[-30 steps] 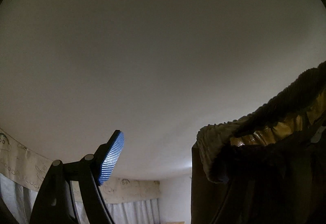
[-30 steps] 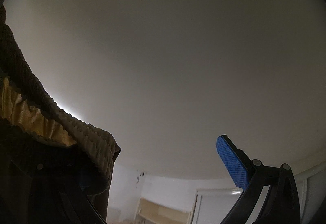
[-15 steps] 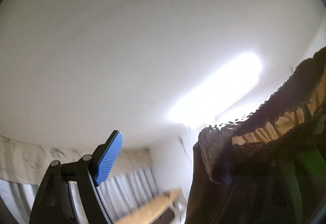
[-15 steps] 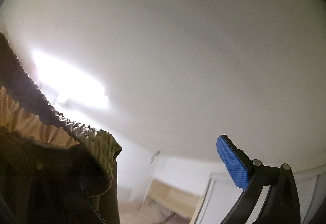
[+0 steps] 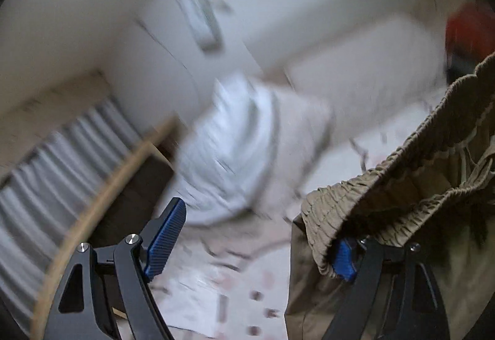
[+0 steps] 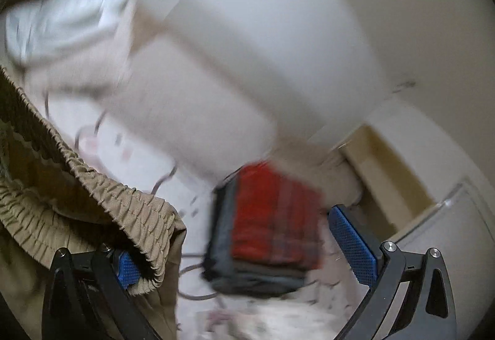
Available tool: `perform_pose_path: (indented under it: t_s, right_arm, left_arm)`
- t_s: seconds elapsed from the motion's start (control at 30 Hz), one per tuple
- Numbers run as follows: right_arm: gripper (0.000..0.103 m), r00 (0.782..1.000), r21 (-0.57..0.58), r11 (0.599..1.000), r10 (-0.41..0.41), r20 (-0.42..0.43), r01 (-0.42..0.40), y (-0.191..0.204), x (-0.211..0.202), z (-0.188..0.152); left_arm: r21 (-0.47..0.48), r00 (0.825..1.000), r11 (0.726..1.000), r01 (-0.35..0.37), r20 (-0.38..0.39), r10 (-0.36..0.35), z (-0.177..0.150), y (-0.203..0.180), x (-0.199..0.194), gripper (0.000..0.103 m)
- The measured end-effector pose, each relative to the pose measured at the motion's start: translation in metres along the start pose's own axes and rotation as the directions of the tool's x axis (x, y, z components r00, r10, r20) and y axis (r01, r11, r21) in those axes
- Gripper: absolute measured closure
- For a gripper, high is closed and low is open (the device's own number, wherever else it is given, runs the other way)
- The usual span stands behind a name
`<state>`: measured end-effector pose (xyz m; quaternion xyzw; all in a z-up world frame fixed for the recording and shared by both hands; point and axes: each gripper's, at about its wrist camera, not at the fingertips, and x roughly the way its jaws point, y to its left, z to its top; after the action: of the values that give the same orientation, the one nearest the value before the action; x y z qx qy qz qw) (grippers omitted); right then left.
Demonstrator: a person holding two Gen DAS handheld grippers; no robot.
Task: Fold clothes
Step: 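Lift the trousers by the waistband with both grippers, letting the legs hang, then lower the waistband onto the bed near the pillows with both grippers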
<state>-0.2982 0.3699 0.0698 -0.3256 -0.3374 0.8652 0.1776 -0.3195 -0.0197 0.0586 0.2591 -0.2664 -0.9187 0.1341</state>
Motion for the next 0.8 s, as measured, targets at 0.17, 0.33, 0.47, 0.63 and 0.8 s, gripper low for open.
perform_pose_path:
  t_s: [0.17, 0.33, 0.47, 0.63, 0.8]
  right_arm:
    - [0.000, 0.993, -0.112, 0.993, 0.028, -0.115, -0.041, 0.121, 0.127, -0.009]
    - [0.000, 0.988, -0.164, 0.986, 0.017, -0.154, -0.042, 0.147, 0.179, 0.018]
    - [0.000, 0.976, -0.141, 0.988, 0.034, -0.213, -0.065, 0.147, 0.233, 0.058]
    - [0.000, 0.961, -0.166, 0.984, 0.015, -0.277, -0.063, 0.163, 0.293, 0.080]
    - [0.000, 0.979, -0.171, 0.984, -0.078, -0.189, 0.045, 0.175, 0.310, 0.080]
  left_arm:
    - [0.005, 0.987, 0.998, 0.063, -0.146, -0.062, -0.028, -0.093, 0.086, 0.019]
    - [-0.016, 0.975, 0.996, 0.086, -0.203, -0.087, -0.017, -0.135, 0.202, 0.019]
    - [-0.033, 0.974, 0.995, 0.093, -0.203, -0.098, 0.030, -0.144, 0.262, 0.018]
    - [-0.039, 0.972, 0.995, 0.092, -0.213, -0.098, 0.061, -0.178, 0.304, 0.018]
    - [0.029, 0.978, 0.999, 0.041, -0.204, -0.034, 0.062, -0.200, 0.320, 0.019]
